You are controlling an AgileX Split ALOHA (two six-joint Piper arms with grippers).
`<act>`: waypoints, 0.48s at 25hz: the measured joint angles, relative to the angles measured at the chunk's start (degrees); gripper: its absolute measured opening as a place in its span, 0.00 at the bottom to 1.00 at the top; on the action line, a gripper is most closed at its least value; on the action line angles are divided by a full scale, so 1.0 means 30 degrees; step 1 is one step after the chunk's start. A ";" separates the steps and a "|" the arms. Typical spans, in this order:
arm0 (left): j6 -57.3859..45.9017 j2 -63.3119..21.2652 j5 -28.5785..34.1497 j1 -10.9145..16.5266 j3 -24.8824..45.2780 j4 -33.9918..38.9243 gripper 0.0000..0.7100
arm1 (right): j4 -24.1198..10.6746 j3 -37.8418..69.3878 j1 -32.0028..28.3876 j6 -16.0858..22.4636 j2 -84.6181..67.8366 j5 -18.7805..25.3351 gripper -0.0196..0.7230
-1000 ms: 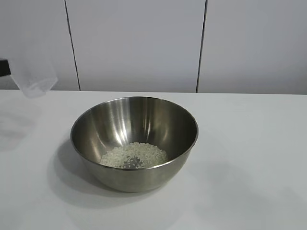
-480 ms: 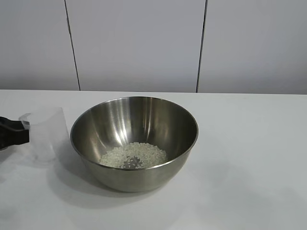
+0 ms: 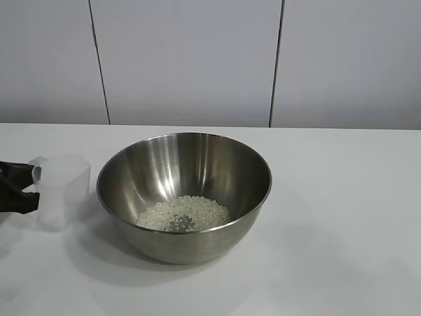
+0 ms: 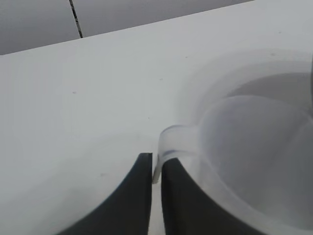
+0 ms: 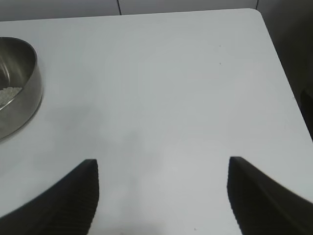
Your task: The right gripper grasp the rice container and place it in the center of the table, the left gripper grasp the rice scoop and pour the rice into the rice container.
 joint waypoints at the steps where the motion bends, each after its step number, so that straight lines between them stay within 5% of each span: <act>1: -0.0019 0.0000 -0.0076 0.0000 0.0194 -0.0019 0.36 | 0.0000 0.0000 0.0000 0.0000 0.0000 0.0000 0.70; 12: -0.1568 -0.0043 -0.0617 0.0064 0.2185 -0.4028 0.38 | 0.0000 0.0000 0.0000 0.0000 0.0000 -0.0021 0.70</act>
